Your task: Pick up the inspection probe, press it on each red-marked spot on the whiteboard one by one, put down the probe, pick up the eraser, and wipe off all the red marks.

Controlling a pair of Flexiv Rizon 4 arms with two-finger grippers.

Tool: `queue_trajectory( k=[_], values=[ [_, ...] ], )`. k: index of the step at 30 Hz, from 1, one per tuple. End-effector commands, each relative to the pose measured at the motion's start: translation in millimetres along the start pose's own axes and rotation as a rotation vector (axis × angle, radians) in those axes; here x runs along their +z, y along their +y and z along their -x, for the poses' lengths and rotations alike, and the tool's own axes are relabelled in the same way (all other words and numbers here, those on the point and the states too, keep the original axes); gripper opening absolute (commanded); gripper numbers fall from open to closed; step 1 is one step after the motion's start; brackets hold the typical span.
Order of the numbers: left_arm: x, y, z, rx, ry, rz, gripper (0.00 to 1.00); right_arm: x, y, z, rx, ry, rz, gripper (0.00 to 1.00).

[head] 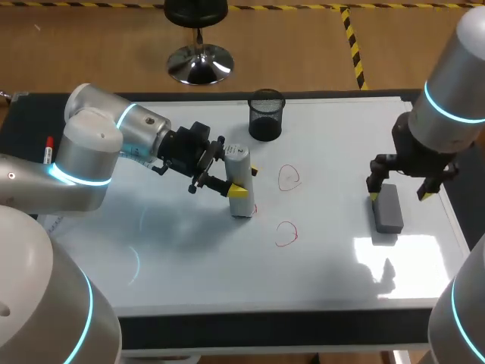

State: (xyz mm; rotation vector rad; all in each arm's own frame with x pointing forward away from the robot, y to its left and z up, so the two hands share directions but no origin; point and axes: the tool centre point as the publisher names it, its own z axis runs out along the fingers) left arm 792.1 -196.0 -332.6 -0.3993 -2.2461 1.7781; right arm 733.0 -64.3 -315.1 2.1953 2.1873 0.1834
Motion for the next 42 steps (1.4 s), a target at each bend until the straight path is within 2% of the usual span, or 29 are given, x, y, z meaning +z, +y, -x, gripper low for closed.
queue_trajectory(
  k=[1,21,33,42],
  values=[
    [2.7,15.9,-0.7,-0.001,0.001,-0.002,0.0,13.9,5.9,5.2,0.0,0.019,-0.008,1.0],
    [2.7,15.9,-0.7,-0.001,0.001,-0.002,0.0,52.2,26.1,20.8,0.009,0.057,-0.064,1.0],
    [2.7,15.9,-0.7,-0.001,0.001,-0.002,0.0,77.5,39.4,23.7,-0.001,0.085,-0.091,1.0],
    [2.7,15.9,-0.7,-0.001,0.001,-0.002,0.0,88.6,41.5,25.1,0.006,0.074,-0.118,1.0]
  ],
)
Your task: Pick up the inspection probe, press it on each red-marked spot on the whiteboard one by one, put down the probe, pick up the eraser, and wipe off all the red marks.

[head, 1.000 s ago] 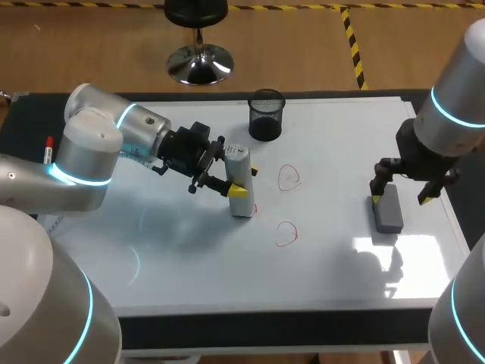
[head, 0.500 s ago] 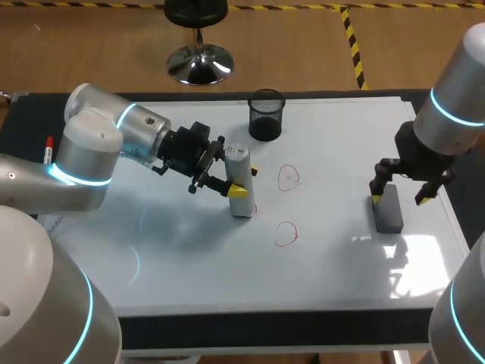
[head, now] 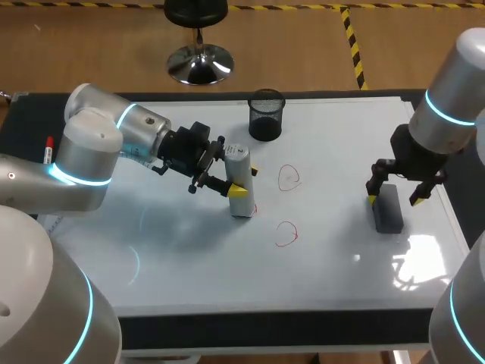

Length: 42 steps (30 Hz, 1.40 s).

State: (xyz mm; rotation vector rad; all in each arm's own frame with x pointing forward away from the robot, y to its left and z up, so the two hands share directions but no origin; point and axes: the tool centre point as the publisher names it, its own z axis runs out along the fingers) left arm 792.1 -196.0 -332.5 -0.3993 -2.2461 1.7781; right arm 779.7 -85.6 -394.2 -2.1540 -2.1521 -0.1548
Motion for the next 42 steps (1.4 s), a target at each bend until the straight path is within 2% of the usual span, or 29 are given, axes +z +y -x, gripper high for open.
queue_trajectory(
  k=[1,17,18,19,20,22,23,24,42],
  values=[
    [2.7,15.9,-0.7,-0.001,0.001,-0.002,0.0,7.5,4.1,-0.1,0.003,-0.006,-0.018,1.0],
    [2.7,15.9,-0.7,-0.001,0.001,-0.002,0.0,22.8,2.7,-1.7,0.017,-0.028,-0.034,0.99],
    [2.7,15.9,-0.7,-0.001,0.001,-0.002,0.0,23.1,2.3,-1.5,0.018,-0.028,-0.034,0.82],
    [2.7,15.9,-0.7,-0.001,0.001,-0.002,0.0,23.7,2.1,-1.8,0.018,-0.028,-0.034,0.5],
    [2.7,15.9,-0.7,-0.001,0.001,-0.002,0.0,24.4,2.0,-2.1,0.018,-0.029,-0.036,0.45],
    [2.7,15.9,-0.7,-0.001,0.001,-0.002,0.0,25.5,1.5,-2.0,0.027,-0.033,-0.04,0.4],
    [2.7,15.9,-0.7,-0.001,0.001,-0.002,0.0,25.7,1.4,-1.9,0.029,-0.033,-0.039,0.28],
    [2.7,15.9,-0.7,-0.001,0.001,-0.002,0.0,25.8,1.3,-1.9,0.03,-0.033,-0.038,0.0],
    [2.7,15.9,-0.7,-0.001,0.001,-0.002,0.0,8.5,-2.0,-10.9,0.052,-0.069,-0.024,0.0]
  ],
)
